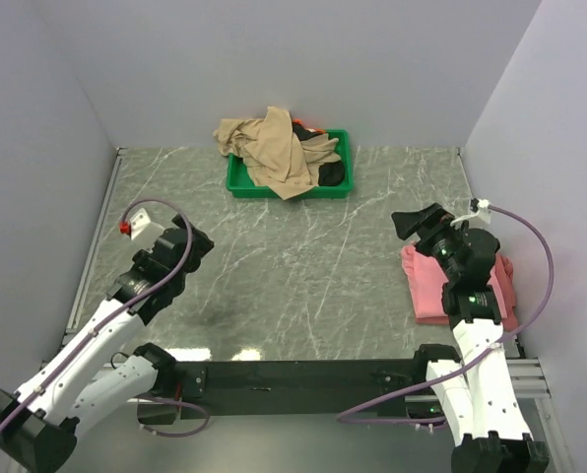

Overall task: Fold and stack the t-shirts
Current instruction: Grab the tshirt from the pile, then move the tshirt to the center of the board, then flatten the tshirt out

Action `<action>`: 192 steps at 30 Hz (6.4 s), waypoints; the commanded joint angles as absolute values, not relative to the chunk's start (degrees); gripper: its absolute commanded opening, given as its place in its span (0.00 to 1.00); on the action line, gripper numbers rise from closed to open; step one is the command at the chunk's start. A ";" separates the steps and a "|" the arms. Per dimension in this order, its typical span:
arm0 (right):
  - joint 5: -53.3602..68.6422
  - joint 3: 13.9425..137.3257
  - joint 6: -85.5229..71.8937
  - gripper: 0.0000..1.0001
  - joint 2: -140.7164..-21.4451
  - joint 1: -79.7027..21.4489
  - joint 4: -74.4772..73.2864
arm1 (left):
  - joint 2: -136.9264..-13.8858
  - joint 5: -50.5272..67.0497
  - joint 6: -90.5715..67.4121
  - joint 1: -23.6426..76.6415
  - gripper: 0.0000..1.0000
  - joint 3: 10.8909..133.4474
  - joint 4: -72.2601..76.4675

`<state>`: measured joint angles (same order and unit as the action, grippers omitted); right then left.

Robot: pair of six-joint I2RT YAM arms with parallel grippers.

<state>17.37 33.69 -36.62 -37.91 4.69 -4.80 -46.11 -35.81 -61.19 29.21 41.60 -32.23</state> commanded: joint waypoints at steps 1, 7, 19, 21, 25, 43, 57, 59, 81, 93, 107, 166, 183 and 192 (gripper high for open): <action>20.12 32.79 -37.78 1.00 -38.23 4.66 2.26 | -47.72 -36.03 -59.67 29.00 0.99 45.53 -31.21; 30.24 36.90 -34.39 1.00 -47.53 2.99 4.24 | -49.74 -32.18 -54.69 28.74 0.99 44.47 -21.02; 23.83 37.97 -32.60 1.00 -49.84 -1.23 -1.23 | -89.53 -10.21 -39.66 23.47 0.99 73.89 -9.67; 20.33 38.58 -32.96 1.00 -48.87 -1.14 -4.89 | -97.79 -8.10 -38.06 22.94 0.99 81.16 -9.40; 6.34 42.37 -31.22 1.00 -47.11 -0.88 -12.13 | -112.63 -4.85 -34.55 21.98 0.99 94.10 -12.73; 7.03 39.20 -32.34 0.97 -47.37 -0.88 -6.77 | -141.85 -3.26 -33.31 18.72 0.98 124.10 -12.84; 8.09 39.11 -31.99 0.95 -48.43 -0.79 -7.12 | -133.96 -5.62 -32.26 18.72 0.00 120.85 -10.72; 7.91 38.94 -31.99 0.94 -48.17 -0.88 -7.12 | -130.27 -5.28 -31.47 18.72 0.00 119.10 -10.63; 12.21 35.77 -32.17 0.93 -38.50 -0.88 -8.34 | -77.36 3.60 -27.16 32.49 0.01 100.02 -7.47; 8.88 36.82 -31.03 0.93 -32.26 -0.88 -15.11 | -71.10 18.02 -36.20 42.28 0.01 102.83 -5.54; 7.30 37.70 -30.85 0.93 -38.13 -3.59 -23.72 | -58.02 -23.36 -58.66 26.94 0.58 54.18 -21.51; -3.42 35.25 -44.46 0.93 -49.85 -41.19 -43.23 | -72.15 -3.96 -64.51 28.30 0.51 30.67 -11.35; -2.64 32.34 -50.36 0.63 -58.44 -47.72 -37.18 | -66.02 -7.29 -63.90 30.23 0.01 27.95 -13.44; -8.33 35.31 -50.45 0.00 -59.94 -48.96 -39.72 | -57.22 -8.88 -63.20 30.23 0.00 29.00 -17.57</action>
<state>-3.11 31.35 -49.78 -59.75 -48.62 -38.87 -59.05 -7.33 -64.25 30.00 27.97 -15.59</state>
